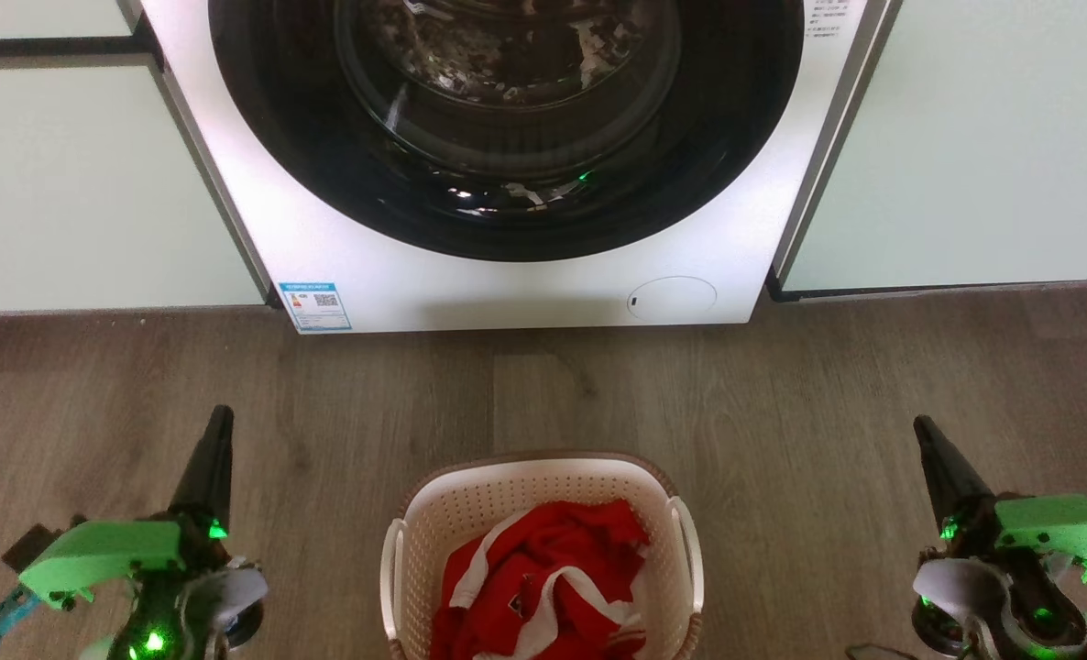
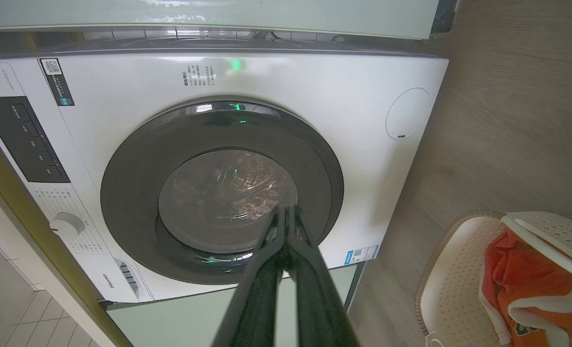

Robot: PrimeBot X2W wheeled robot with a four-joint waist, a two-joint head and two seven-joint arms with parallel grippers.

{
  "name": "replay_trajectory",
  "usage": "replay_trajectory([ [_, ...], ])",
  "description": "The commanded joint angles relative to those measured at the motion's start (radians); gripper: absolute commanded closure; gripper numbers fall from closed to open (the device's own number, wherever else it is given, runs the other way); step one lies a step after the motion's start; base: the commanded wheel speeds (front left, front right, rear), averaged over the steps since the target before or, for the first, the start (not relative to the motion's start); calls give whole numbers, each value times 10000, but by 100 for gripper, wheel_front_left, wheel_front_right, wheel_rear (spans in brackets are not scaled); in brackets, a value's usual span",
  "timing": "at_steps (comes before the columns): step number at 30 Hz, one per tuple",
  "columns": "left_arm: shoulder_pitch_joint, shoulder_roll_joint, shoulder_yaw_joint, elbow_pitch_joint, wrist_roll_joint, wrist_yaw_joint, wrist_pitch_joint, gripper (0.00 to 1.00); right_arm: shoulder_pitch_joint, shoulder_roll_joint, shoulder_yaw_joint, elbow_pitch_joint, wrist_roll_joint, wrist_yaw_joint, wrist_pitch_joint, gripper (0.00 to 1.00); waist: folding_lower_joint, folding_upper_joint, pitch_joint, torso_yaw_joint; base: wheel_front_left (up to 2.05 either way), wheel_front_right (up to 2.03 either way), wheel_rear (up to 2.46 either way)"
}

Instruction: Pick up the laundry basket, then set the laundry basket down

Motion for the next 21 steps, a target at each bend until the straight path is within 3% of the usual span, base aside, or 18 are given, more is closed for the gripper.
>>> replay_trajectory([
  [1,-546,49,370,-291,96,-67,78,100,-487,-68,166,-309,-108,71,83,100,0,0,0,0,0,0,0],
  [21,-546,48,372,-291,98,-67,79,100,-487,-68,165,-308,-109,71,84,100,0,0,0,0,0,0,0],
])
